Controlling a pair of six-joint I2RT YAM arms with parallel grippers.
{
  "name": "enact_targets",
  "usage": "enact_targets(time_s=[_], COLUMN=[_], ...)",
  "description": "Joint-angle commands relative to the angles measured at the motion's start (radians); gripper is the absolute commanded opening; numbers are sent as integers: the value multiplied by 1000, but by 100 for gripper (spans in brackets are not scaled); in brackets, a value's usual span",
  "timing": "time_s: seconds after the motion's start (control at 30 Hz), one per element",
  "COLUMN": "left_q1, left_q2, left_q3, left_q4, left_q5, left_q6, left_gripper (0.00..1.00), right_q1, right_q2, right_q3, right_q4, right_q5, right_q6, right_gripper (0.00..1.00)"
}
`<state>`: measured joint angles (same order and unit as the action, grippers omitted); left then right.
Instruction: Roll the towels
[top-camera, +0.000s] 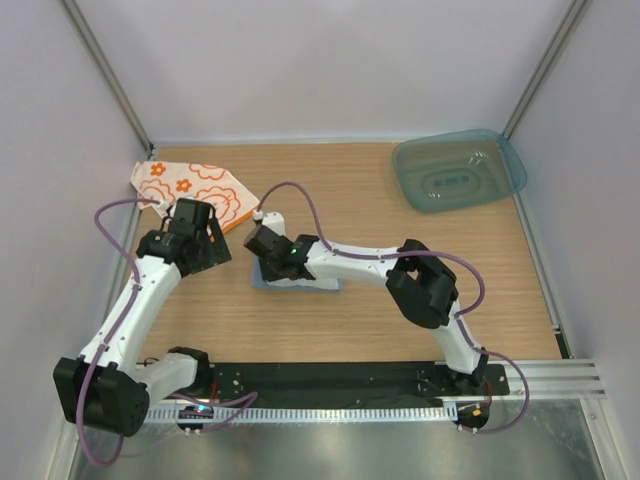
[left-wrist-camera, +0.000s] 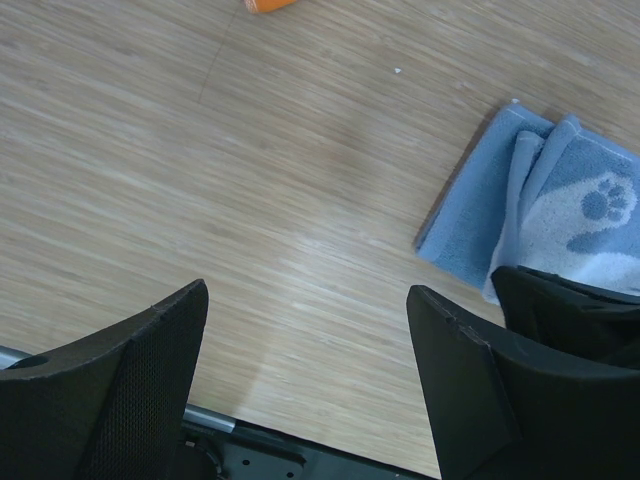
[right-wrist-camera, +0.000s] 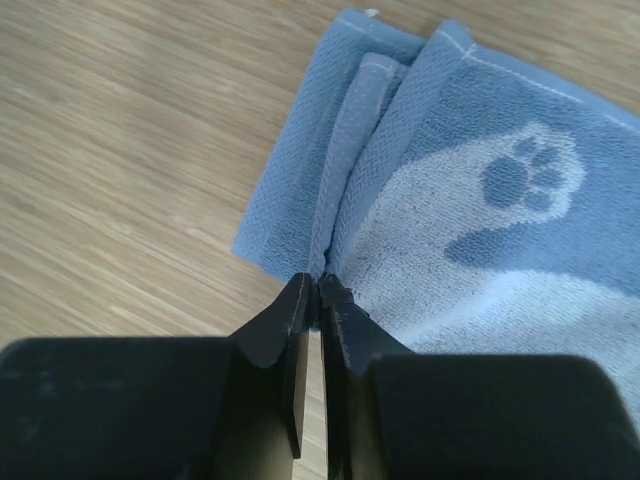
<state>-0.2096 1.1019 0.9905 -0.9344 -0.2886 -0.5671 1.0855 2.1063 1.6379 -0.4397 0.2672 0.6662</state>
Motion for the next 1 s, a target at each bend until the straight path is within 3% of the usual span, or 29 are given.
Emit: enact_targets(time_s=[0.0,0.03,0.13,0.33,0.53,0.63,0.77,0.97], left_q1=[-5,-5,-5,-5,-5,-5,-5,-45], left_q2=[-14,-14,-13,-5,-7,16,53,148], left_q3=[-3,-1,-1,3,7,14,23,37], left_q4=[16,17,14,6,5,-3,14,80], left_q5=[-21,-21,-27,-44,-66,-64,-12,85], left_q6=[6,7,6,3,-2,-7,-23,-94], left_gripper=[82,82,82,82,82,82,80,77], right_q1=[22,24,28,27,19,10,-56,-315], right_q2=[21,35,49,6,-144,-288,-500,-718], right_q3=[-12,-12,-4,52,24,-93,-400,-760], right_q4=[107,114,133,99,49,33,58,154], right_q5=[-3,-8,-19,26,65,102,132,-64], right_q6=[26,24,16,-39,-59,-30,45,110], right_gripper=[16,28,41,61,76,79,79,63])
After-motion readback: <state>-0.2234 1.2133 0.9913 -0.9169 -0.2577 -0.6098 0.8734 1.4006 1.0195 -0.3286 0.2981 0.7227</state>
